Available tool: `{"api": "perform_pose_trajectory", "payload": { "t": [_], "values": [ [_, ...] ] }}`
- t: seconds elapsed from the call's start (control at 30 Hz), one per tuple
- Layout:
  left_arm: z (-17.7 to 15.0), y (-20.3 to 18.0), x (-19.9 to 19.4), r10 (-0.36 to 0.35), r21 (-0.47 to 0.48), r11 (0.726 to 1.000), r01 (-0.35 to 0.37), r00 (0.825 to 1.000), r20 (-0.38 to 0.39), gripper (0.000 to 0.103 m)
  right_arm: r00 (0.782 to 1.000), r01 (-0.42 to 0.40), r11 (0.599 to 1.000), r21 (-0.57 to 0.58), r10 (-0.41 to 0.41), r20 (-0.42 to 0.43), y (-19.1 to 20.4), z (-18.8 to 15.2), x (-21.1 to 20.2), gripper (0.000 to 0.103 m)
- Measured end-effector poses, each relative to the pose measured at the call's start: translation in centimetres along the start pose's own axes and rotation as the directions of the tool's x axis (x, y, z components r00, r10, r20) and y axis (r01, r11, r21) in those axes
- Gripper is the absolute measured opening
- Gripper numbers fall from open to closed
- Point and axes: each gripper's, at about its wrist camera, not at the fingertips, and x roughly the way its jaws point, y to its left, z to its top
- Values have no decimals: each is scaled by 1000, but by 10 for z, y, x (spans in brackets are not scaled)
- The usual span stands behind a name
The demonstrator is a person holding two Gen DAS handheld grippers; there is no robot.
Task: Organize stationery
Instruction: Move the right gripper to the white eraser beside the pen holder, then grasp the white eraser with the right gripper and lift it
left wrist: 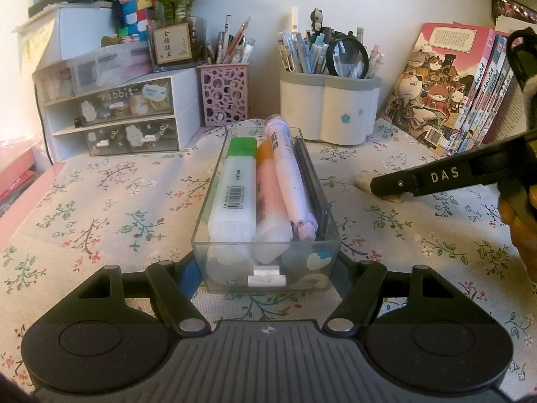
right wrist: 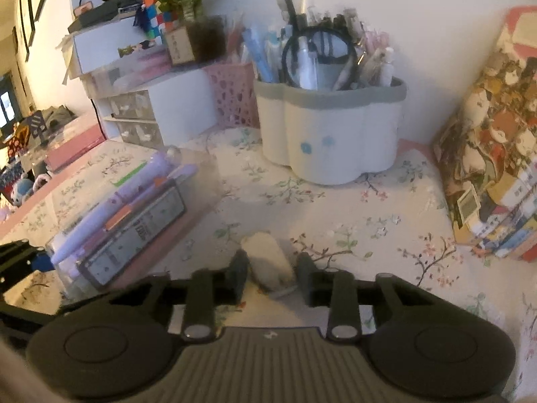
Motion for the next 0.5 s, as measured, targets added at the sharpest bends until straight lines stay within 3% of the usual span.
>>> {"api": "perform_pose_trajectory", "payload": {
  "t": [0.2, 0.5],
  "values": [
    [0, 0, 0, -2, 3, 1000, 2, 1000, 0, 72, 999, 45, 998, 43, -45, 13, 5, 1, -8, 27],
    [0, 0, 0, -3, 2, 1000, 3, 1000, 0, 72, 996, 42, 995, 86, -48, 71, 13, 16, -23, 25]
  ]
}}
